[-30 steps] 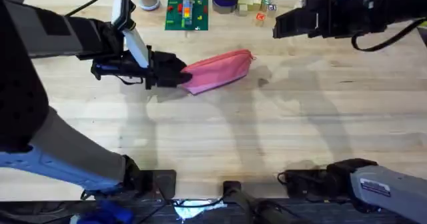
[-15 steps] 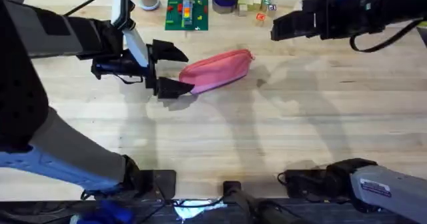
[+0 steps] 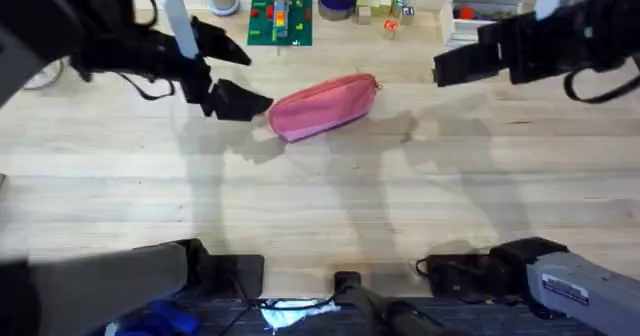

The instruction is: Unzip the bag, pick up the pens from the table one at a time and place them inside, then zip the bag closed.

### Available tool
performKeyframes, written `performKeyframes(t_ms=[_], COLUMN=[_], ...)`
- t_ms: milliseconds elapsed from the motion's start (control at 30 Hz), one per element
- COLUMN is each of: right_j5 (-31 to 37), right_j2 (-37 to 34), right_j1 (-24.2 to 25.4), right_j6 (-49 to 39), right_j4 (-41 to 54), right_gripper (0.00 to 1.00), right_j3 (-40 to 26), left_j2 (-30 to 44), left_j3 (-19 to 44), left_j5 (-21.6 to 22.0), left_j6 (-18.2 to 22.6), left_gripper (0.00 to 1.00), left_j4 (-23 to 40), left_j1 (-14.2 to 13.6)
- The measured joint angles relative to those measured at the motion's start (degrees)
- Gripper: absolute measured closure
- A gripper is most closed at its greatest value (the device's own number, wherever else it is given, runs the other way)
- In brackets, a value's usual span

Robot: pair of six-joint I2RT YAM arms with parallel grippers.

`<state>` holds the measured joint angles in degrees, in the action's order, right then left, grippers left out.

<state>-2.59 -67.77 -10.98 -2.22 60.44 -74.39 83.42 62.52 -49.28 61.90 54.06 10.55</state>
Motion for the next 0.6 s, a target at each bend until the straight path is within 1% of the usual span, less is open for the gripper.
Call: performKeyframes(t_ms=[67,133,200,267,400,500,600], right_j5=[0.2,0.3,0.3,0.3,0.2,0.3,0.3], right_j2=[0.8,1.6,2.5,3.3,4.0,4.1,4.1], right_j1=[0.0,0.0,0.0,0.0,0.0,0.0,0.0], right_j6=[0.0,0.0,0.0,0.0,0.0,0.0,0.0], right_j4=[1.4,3.1,4.8,6.2,8.3,9.6,10.0], right_gripper=[0.005,0.005,0.005,0.005,0.005,0.005,0.005], right_j3=[0.0,0.0,0.0,0.0,0.0,0.0,0.0], left_j2=[-3.3,-6.8,-10.7,-14.3,-20.8,-24.8,-27.8], left_j3=[0.4,0.5,0.5,0.5,0.5,0.5,0.5], left_j5=[3.6,7.5,12.3,16.3,22.6,25.8,27.8], left_j6=[-4.5,-10.1,-17.3,-23.5,-33.5,-39.5,-43.6], left_gripper=[0.006,0.006,0.006,0.006,0.005,0.005,0.006], left_j4=[0.6,0.7,1.3,2.5,5.8,7.6,9.1], left_j1=[0.0,0.0,0.0,0.0,0.0,0.0,0.0])
